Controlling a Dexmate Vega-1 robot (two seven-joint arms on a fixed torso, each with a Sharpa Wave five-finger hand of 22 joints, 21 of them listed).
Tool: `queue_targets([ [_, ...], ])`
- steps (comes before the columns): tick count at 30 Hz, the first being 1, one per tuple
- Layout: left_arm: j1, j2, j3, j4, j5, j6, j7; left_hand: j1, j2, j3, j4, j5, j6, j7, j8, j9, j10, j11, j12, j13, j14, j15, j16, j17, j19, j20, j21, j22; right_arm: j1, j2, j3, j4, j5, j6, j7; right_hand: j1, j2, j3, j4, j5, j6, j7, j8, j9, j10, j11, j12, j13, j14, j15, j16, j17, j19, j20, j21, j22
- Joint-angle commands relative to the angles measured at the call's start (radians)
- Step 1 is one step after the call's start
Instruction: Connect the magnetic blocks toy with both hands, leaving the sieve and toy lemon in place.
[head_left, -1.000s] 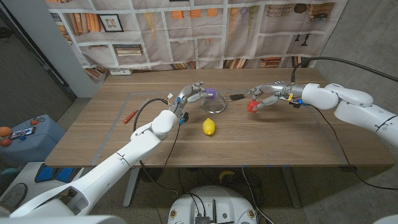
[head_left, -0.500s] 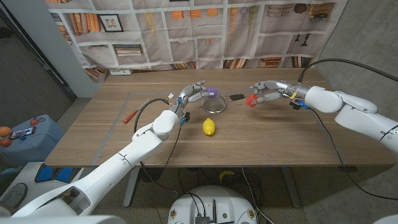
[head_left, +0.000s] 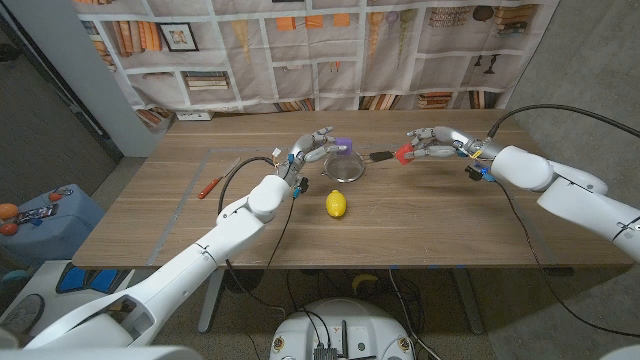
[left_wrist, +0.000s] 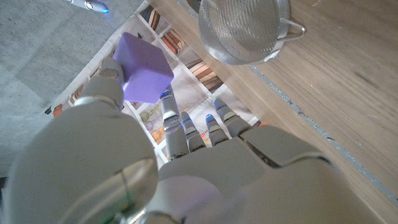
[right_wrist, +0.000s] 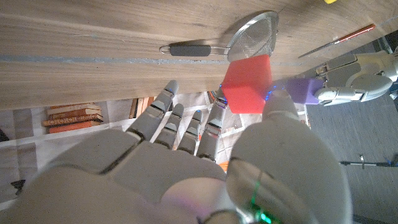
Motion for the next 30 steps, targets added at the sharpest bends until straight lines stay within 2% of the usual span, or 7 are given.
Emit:
queue_targets([
  [1,-0.001,-0.038,-0.001,0.044,-0.008,-0.055,0.021,0.042,0.054,0.001,0.004,0.005,0.104,-0.095,0.004,0.005,0.009,0.002,0.004,0.003,0.012,-0.005,0.003,0.002,0.006,0.004,0.009,0.005,-0.071,0.057,0.037,-0.011,0.13,-0.024,-0.123,0.053,0.053,0.0,-0.005,-0.003,0.097,-0.089,0.004,-0.003,0.005,0.008,0.0,0.002,-0.004,-0.062,-0.001,0.001,0.002,-0.067,-0.002,0.002],
  [12,0.003,-0.071,-0.008,0.073,-0.032,-0.105,0.029,0.042,0.055,0.0,0.004,0.005,0.106,-0.093,0.003,0.005,0.012,0.0,0.004,0.003,0.015,-0.004,0.004,0.002,0.007,0.004,0.009,0.005,-0.115,0.117,0.056,-0.006,0.219,-0.005,-0.19,0.057,0.059,-0.001,-0.006,-0.006,0.102,-0.089,-0.002,-0.014,0.005,0.009,-0.002,0.002,-0.009,-0.056,-0.004,0.0,-0.001,-0.065,-0.002,0.002],
  [24,-0.016,-0.098,-0.003,0.119,-0.086,-0.151,-0.031,0.042,0.057,-0.001,0.005,0.005,0.104,-0.094,0.001,0.006,0.01,0.003,0.002,0.003,0.014,0.0,0.002,0.002,0.004,0.007,0.007,0.005,-0.134,0.156,0.059,0.001,0.276,0.041,-0.208,0.058,0.064,-0.004,-0.006,-0.011,0.107,-0.088,-0.009,-0.025,0.006,0.013,-0.004,0.002,-0.012,-0.054,-0.006,0.0,-0.004,-0.066,-0.003,0.002],
  [30,-0.01,-0.093,-0.005,0.108,-0.115,-0.145,-0.056,0.041,0.058,-0.001,0.005,0.005,0.102,-0.094,0.0,0.006,0.01,0.005,0.002,0.003,0.013,0.002,0.002,0.002,0.003,0.008,0.007,0.005,-0.131,0.171,0.055,0.01,0.301,0.065,-0.197,0.057,0.068,-0.006,-0.005,-0.014,0.105,-0.089,-0.014,-0.031,0.007,0.014,-0.005,0.002,-0.015,-0.052,-0.008,0.0,-0.007,-0.066,-0.003,0.002],
])
